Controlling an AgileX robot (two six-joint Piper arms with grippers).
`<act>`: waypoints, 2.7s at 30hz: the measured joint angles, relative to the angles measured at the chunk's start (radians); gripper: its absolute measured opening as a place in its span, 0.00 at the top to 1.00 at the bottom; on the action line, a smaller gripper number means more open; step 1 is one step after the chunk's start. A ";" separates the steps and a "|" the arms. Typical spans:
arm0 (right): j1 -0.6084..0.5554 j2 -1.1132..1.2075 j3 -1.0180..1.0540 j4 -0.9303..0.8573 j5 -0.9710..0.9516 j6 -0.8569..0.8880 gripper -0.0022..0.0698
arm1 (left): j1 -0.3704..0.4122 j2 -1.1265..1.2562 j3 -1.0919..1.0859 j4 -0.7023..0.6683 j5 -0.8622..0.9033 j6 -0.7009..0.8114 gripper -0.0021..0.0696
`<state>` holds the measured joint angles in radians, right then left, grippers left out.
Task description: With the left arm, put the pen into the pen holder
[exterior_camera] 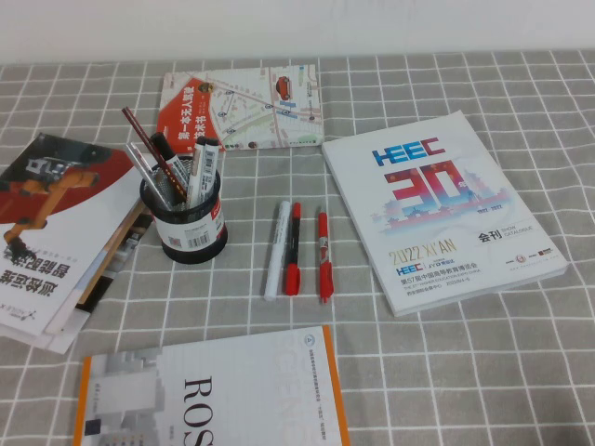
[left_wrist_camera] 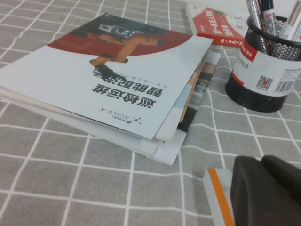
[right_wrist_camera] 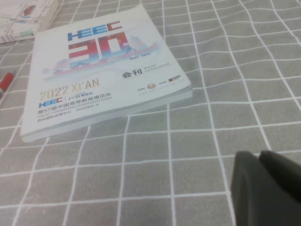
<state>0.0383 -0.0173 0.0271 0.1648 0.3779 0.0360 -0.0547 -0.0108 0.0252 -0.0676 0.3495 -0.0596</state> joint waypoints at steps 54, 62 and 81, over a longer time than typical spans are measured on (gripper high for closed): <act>0.000 0.000 0.000 0.000 0.000 0.000 0.99 | 0.000 0.286 -0.322 -0.327 0.143 -0.039 0.97; 0.000 0.000 0.000 0.000 0.000 0.000 0.99 | 0.000 0.646 -0.612 -0.325 0.377 0.080 0.97; 0.000 0.000 0.000 0.000 0.000 0.000 0.99 | -0.293 1.350 -1.018 -0.300 0.464 0.169 0.97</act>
<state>0.0383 -0.0173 0.0271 0.1648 0.3779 0.0360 -0.3480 1.3388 -0.9927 -0.3672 0.8140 0.1092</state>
